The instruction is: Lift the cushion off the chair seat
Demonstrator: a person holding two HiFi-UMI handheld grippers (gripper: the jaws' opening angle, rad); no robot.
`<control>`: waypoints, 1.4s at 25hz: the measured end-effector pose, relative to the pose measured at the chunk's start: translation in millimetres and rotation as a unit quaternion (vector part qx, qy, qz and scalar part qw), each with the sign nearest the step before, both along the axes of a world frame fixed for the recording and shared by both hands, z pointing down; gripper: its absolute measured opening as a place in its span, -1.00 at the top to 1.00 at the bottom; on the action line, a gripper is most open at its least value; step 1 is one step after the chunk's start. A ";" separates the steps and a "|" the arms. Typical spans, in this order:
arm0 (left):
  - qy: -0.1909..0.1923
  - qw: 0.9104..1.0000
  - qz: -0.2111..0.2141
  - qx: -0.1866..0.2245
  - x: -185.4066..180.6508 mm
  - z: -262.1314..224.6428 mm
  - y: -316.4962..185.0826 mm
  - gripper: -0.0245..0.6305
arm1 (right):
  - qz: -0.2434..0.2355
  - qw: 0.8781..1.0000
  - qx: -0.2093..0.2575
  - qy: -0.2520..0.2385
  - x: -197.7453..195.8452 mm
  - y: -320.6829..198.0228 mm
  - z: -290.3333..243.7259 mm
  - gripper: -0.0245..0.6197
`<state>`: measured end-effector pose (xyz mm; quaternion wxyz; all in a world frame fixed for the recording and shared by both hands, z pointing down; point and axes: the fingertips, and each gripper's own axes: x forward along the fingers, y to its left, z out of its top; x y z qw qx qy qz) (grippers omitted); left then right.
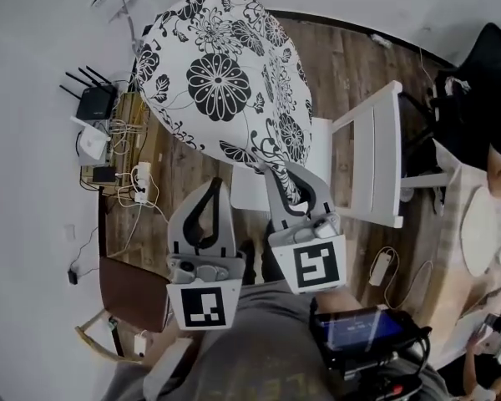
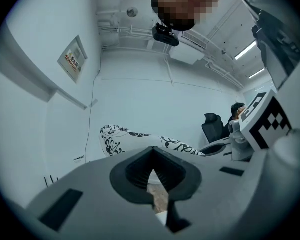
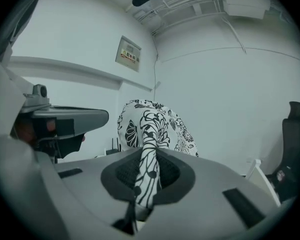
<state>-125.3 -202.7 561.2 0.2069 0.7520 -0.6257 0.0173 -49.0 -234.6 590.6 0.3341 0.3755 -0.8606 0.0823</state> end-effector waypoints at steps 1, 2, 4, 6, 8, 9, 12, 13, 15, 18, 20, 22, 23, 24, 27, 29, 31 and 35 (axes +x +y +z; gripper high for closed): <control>-0.004 1.000 0.001 0.001 1.7 2.4 0.2 0.91 | 0.002 1.000 -0.001 -0.007 -0.1 0.6 1.0 0.85; -0.007 1.000 0.002 0.002 3.1 5.2 0.1 0.91 | 0.004 1.000 -0.003 -0.014 -0.1 1.1 2.6 0.85; -0.014 1.000 0.000 0.008 5.9 10.3 -1.2 0.91 | 0.005 1.000 -0.005 -0.022 0.2 0.9 5.6 0.85; -0.014 1.000 -0.006 0.017 8.5 13.4 -3.2 0.91 | 0.000 1.000 -0.002 -0.026 -0.1 -0.9 7.0 0.85; -0.006 1.000 -0.012 0.019 9.7 15.5 -2.6 0.91 | -0.006 1.000 -0.002 -0.026 -1.8 -1.1 7.1 0.85; 0.002 1.000 -0.015 0.018 10.0 16.0 -1.1 0.91 | -0.008 1.000 -0.004 -0.023 -2.3 -0.1 6.5 0.85; 0.027 0.999 -0.019 0.016 13.5 17.8 1.8 0.91 | -0.015 1.000 -0.005 -0.002 1.4 0.5 2.3 0.85; 0.031 0.999 -0.019 0.018 14.8 18.5 1.4 0.91 | -0.016 1.000 -0.003 0.001 2.1 -0.6 1.5 0.85; 0.032 0.999 -0.019 0.022 14.0 19.3 -0.1 0.91 | -0.015 1.000 -0.003 0.002 1.5 -0.9 2.1 0.85; 0.029 0.999 -0.018 0.017 12.1 20.3 -3.5 0.91 | -0.016 1.000 -0.008 -0.002 -0.7 -1.1 2.5 0.85; 0.030 0.999 -0.021 0.015 12.5 19.0 -6.3 0.91 | -0.019 1.000 -0.008 -0.003 -1.6 -1.6 1.7 0.85; 0.036 0.999 -0.023 0.012 13.6 18.1 -8.0 0.91 | -0.018 1.000 -0.012 -0.001 -1.5 -0.3 1.2 0.85; 0.040 0.999 -0.023 0.009 13.9 18.1 -8.6 0.91 | -0.016 1.000 -0.014 0.000 -1.5 0.4 0.9 0.85; 0.044 0.999 -0.024 0.007 13.8 18.2 -9.6 0.91 | -0.015 1.000 -0.014 0.000 -1.7 0.5 0.4 0.85; 0.052 0.998 -0.030 0.006 12.4 18.8 -15.9 0.91 | -0.014 1.000 -0.010 -0.002 -2.2 -2.2 -0.3 0.84; 0.047 0.998 -0.030 0.000 12.6 20.7 -19.2 0.91 | -0.015 1.000 -0.008 -0.005 -2.3 -3.3 -0.3 0.84; 0.041 0.999 -0.030 -0.005 12.2 22.0 -21.5 0.91 | -0.016 1.000 -0.009 -0.006 -2.3 -3.1 -1.1 0.84; 0.033 0.999 -0.032 -0.008 11.1 23.3 -23.8 0.91 | -0.012 1.000 -0.012 -0.008 -0.1 -4.4 -3.0 0.85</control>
